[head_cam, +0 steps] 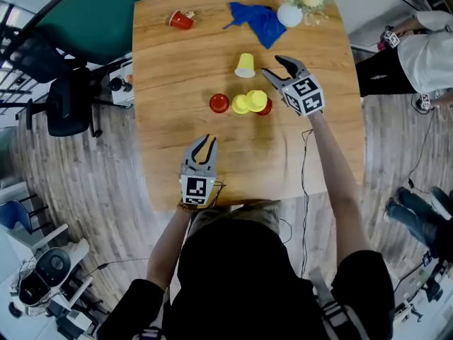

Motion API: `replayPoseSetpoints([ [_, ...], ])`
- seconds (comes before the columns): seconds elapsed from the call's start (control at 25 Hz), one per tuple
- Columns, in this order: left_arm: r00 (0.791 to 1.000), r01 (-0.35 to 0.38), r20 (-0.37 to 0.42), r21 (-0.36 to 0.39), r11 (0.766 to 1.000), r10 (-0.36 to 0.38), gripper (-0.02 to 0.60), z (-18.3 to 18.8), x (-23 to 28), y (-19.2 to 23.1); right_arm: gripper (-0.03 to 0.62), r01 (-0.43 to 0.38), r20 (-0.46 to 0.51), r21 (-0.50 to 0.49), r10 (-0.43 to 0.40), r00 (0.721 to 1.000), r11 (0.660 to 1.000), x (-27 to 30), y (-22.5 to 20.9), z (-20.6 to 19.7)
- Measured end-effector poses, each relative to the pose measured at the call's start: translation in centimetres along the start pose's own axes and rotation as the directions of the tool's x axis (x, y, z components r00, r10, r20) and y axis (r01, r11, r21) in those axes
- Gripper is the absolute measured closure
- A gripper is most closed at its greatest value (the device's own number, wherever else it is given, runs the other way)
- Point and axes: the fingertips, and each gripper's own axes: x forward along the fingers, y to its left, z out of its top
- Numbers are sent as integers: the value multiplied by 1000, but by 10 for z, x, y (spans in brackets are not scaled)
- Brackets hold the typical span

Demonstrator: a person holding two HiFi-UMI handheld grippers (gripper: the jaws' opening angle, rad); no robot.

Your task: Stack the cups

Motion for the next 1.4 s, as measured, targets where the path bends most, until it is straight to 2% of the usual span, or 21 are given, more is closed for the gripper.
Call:
replayPoseSetpoints([
  [0.24,1000,-27,-16,7,1000,27,499,1,-3,7,345,-177,-81,-31,174,981,984,49,17,-27],
  [0.44,999,-39,-29,14,999,40,499,-1,-4,7,358,-220,-139,-32,214,967,975,73,24,-49],
  [0.68,998,-46,-34,14,999,46,500,-1,-5,8,375,-235,-204,-63,218,954,970,89,30,-66],
  [0.96,999,-41,-28,20,999,42,499,2,-2,7,420,-204,-242,-72,182,953,976,97,23,-82],
  [1.04,999,-40,-24,20,999,41,499,3,-2,7,444,-194,-248,-70,171,954,979,97,21,-85],
  [1.2,999,-38,-19,20,999,39,499,6,-3,7,539,-162,-246,-80,138,959,984,96,17,-86],
  [1.4,999,-32,-7,24,999,32,499,12,-2,7,568,-125,-233,-84,103,967,989,92,9,-75],
])
